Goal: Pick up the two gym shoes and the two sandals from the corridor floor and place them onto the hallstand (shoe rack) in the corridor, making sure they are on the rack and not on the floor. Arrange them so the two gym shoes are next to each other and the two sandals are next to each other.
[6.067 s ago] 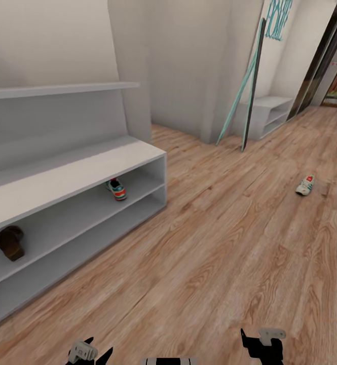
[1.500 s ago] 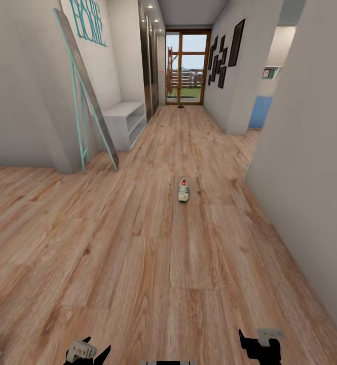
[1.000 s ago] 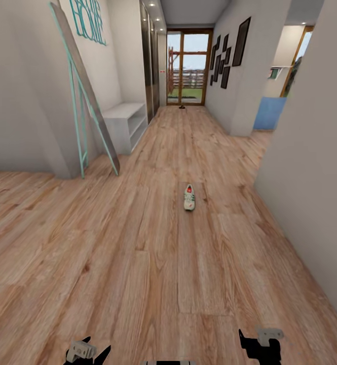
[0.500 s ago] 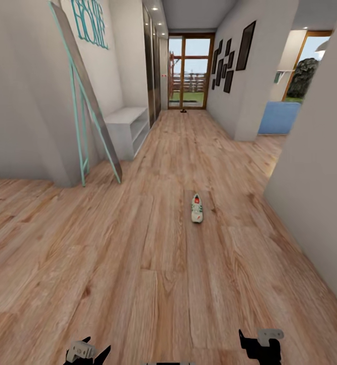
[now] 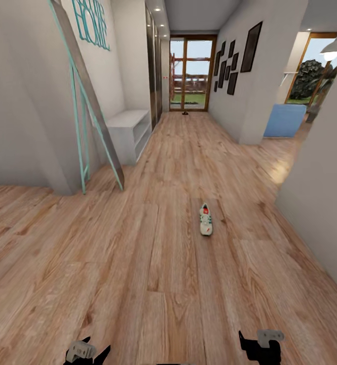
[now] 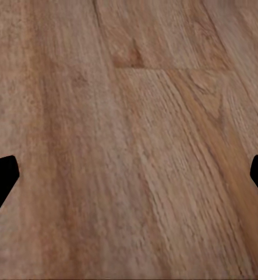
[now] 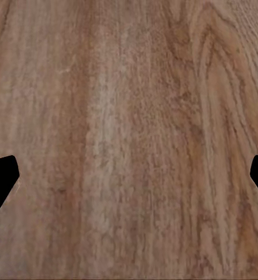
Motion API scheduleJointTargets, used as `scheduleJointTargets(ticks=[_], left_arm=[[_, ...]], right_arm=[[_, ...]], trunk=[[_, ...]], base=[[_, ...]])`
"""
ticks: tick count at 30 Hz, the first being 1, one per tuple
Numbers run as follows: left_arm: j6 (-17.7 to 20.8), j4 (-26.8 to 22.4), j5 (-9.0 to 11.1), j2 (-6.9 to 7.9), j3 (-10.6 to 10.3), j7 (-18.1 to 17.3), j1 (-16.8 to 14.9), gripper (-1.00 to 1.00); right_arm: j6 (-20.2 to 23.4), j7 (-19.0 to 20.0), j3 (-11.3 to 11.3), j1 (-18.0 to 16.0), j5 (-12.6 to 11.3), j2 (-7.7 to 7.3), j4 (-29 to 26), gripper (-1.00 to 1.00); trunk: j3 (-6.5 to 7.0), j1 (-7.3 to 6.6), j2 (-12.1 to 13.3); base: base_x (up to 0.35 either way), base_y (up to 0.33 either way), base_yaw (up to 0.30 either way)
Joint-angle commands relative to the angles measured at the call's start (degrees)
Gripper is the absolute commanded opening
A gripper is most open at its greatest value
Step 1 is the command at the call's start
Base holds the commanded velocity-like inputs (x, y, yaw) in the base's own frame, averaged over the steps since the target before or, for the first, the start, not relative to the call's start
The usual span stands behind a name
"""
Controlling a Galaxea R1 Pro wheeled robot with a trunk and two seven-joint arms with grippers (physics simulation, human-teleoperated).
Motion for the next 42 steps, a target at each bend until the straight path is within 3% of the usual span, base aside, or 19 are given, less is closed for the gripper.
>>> scheduleJointTargets(ticks=[1,42], left_arm=[[-0.1,0.1,0.0,-0.02,0.2,-0.4,0.0,1.0],[-0.1,0.1,0.0,-0.01,0.2,-0.4,0.0,1.0]], right_arm=[[-0.2,-0.1,-0.4,0.0,0.6,-0.01,0.1,1.0],[-0.2,-0.1,-0.4,0.0,0.6,-0.01,0.1,1.0]], trunk=[[-0.04,0.02,0.0],[-0.03,0.02,0.0]], base=[[0.331,0.161,0.0],[0.331,0.161,0.0]])
